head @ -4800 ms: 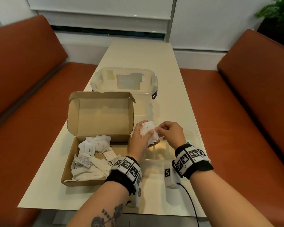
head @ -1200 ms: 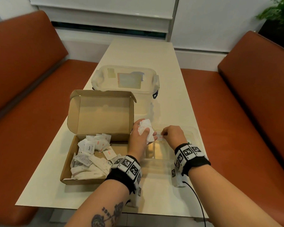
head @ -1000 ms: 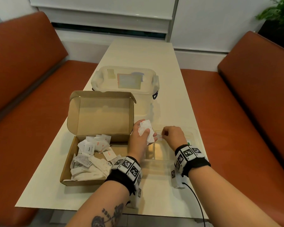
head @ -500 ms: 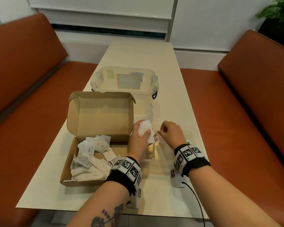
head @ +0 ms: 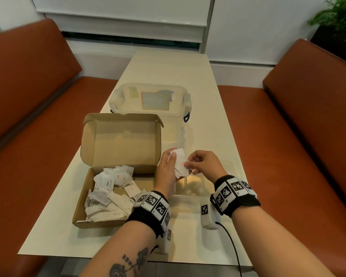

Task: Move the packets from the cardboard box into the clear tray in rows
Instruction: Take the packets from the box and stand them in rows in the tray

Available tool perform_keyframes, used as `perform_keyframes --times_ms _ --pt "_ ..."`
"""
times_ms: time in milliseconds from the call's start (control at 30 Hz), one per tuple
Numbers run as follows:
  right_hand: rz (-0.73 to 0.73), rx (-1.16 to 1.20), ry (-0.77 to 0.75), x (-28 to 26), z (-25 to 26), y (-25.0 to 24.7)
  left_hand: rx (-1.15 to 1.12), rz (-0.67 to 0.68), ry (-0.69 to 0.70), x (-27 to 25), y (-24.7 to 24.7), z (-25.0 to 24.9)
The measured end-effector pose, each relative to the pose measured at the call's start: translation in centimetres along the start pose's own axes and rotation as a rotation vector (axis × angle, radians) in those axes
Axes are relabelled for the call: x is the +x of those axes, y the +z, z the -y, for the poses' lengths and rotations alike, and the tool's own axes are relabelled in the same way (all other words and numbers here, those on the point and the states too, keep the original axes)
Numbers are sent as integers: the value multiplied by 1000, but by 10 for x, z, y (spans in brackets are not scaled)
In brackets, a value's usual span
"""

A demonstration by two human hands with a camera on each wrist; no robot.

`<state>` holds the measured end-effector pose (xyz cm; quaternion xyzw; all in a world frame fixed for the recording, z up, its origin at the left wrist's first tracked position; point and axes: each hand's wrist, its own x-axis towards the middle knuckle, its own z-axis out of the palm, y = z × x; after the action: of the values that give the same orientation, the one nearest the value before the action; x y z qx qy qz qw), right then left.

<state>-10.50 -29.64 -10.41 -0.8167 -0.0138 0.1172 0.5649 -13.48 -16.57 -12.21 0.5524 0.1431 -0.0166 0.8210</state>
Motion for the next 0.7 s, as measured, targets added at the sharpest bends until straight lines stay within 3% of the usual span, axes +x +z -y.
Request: perform_keyframes --times_ms 333,567,700 --pt "-226 93 -14 2 -1 -5 -56 93 -27 -5 0 1" --pt "-271 88 -15 4 3 -11 -52 116 -19 -5 -1 2" --pt "-210 138 23 3 3 -9 -28 99 -8 -3 0 3"
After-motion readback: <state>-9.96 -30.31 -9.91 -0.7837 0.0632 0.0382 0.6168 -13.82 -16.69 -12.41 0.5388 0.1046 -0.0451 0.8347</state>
